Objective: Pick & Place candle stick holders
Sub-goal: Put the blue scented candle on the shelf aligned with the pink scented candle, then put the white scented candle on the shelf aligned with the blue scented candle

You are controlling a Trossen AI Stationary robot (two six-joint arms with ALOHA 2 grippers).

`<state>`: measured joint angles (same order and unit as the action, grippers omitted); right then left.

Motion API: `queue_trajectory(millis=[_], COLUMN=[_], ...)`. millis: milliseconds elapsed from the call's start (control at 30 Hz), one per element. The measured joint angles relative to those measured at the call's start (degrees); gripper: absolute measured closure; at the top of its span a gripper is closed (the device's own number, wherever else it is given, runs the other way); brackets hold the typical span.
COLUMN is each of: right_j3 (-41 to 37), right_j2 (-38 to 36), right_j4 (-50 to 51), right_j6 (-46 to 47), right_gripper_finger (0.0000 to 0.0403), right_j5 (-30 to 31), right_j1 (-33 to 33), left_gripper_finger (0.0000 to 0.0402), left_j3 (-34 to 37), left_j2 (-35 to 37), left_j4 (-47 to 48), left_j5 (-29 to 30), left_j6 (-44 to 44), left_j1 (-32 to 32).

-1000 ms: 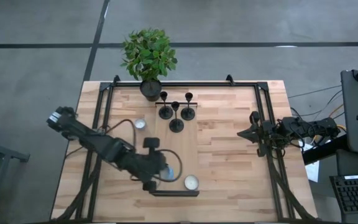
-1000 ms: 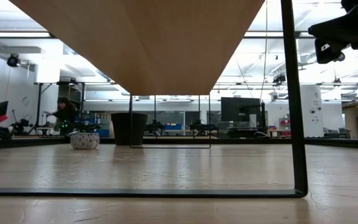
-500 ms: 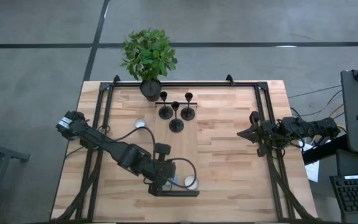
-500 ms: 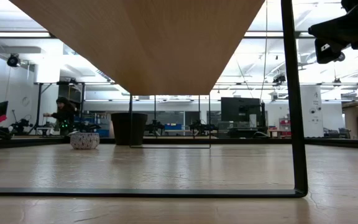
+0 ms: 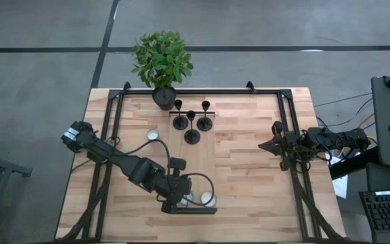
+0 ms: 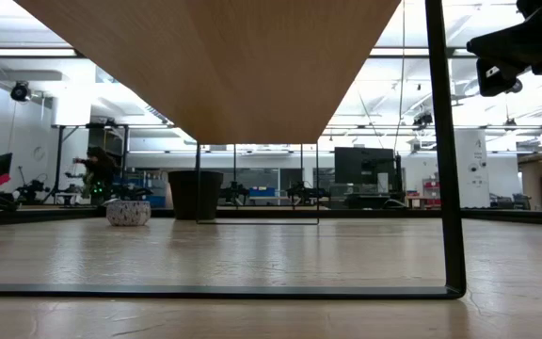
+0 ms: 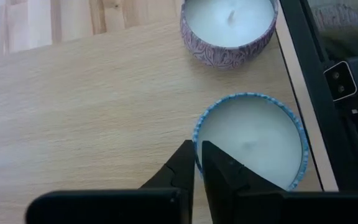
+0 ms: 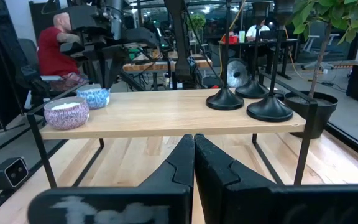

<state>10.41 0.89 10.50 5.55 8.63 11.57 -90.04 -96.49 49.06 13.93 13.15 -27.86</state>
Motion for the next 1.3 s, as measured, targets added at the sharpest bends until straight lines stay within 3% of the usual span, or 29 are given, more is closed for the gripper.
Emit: queue_trajectory(millis=[467, 733, 1067, 1300], right_j3=[0.0, 0.0, 0.0, 0.0], right_j2=[0.0, 0.0, 0.0, 0.0], right_j4=[0.0, 0.0, 0.0, 0.0], right_j6=[0.0, 0.0, 0.0, 0.0], right_gripper_finger=[0.0394, 0.0394, 0.0394, 0.0394], right_j5=[0.0, 0.0, 0.0, 0.0], right_j1=[0.0, 0.0, 0.0, 0.0], left_gripper_finger=[0.0372, 0.0371, 0.0371, 0.0371], left_j3=[-0.8, -0.8, 0.1, 10.4], left_j2=[0.7, 2.9, 7.9, 13.3], left_j4=[-0.1, 2.3, 18.7, 22.8], left_j5=[-4.6, -4.1, 6.5, 14.1], left_j6=[0.8, 1.5, 15.7, 31.5], left_j1=[-0.1, -0.2, -4.5, -7.3])
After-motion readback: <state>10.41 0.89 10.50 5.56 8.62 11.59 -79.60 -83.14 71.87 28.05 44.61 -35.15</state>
